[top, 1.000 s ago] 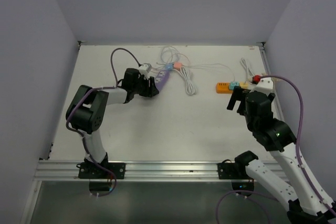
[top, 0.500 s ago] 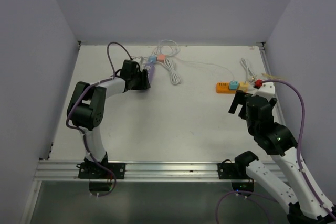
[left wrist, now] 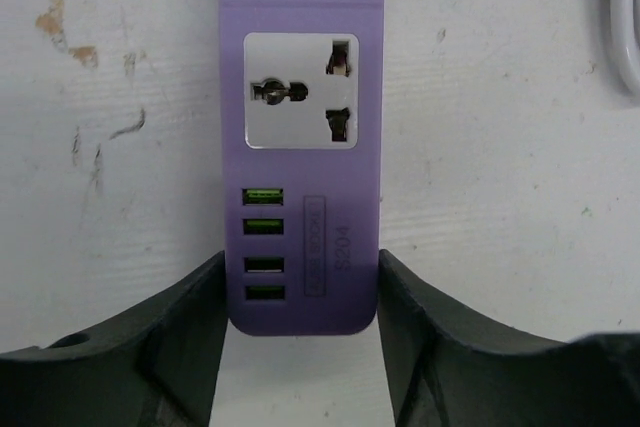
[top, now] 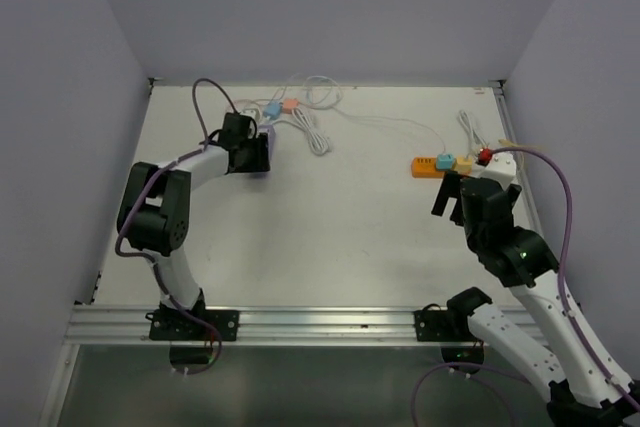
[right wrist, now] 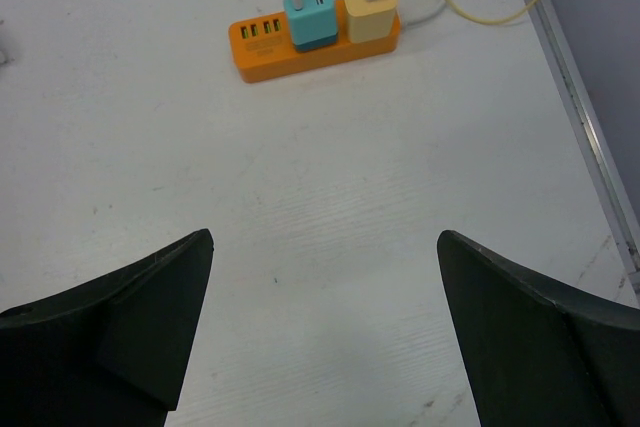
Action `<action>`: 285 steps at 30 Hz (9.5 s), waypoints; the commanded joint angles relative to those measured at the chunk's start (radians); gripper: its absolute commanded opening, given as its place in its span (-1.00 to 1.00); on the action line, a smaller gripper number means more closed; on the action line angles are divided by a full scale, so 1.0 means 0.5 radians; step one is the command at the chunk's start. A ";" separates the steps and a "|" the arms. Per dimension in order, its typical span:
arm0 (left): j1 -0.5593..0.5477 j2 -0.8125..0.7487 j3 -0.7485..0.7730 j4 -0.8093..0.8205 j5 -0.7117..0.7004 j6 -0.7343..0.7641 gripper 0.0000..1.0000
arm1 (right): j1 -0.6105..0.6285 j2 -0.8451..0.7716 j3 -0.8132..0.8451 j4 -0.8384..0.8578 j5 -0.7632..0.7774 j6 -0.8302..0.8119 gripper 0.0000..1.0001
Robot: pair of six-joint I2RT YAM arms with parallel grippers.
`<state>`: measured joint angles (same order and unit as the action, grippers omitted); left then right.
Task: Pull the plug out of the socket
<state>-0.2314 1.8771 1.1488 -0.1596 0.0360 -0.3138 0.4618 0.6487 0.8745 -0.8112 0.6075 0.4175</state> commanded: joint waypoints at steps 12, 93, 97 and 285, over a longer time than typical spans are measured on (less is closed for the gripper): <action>0.033 -1.166 -0.223 -0.393 0.053 0.222 0.87 | -0.015 0.423 0.095 0.100 0.168 0.122 0.98; 0.033 -1.732 -0.837 -0.024 0.615 0.419 0.99 | -0.755 1.918 0.543 0.745 -0.583 0.058 0.28; 0.033 -1.751 -0.843 -0.024 0.609 0.419 0.99 | -0.755 1.835 0.650 0.727 -0.592 0.055 0.35; -1.857 -0.088 -0.991 1.746 -0.775 0.177 -0.39 | 0.120 0.691 -0.374 0.978 -1.058 -0.132 0.72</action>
<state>-1.1595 1.8221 0.6697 0.6472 -0.3439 -0.2249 0.5224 1.0008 0.7025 -0.4057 0.1860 0.4095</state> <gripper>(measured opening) 0.554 0.873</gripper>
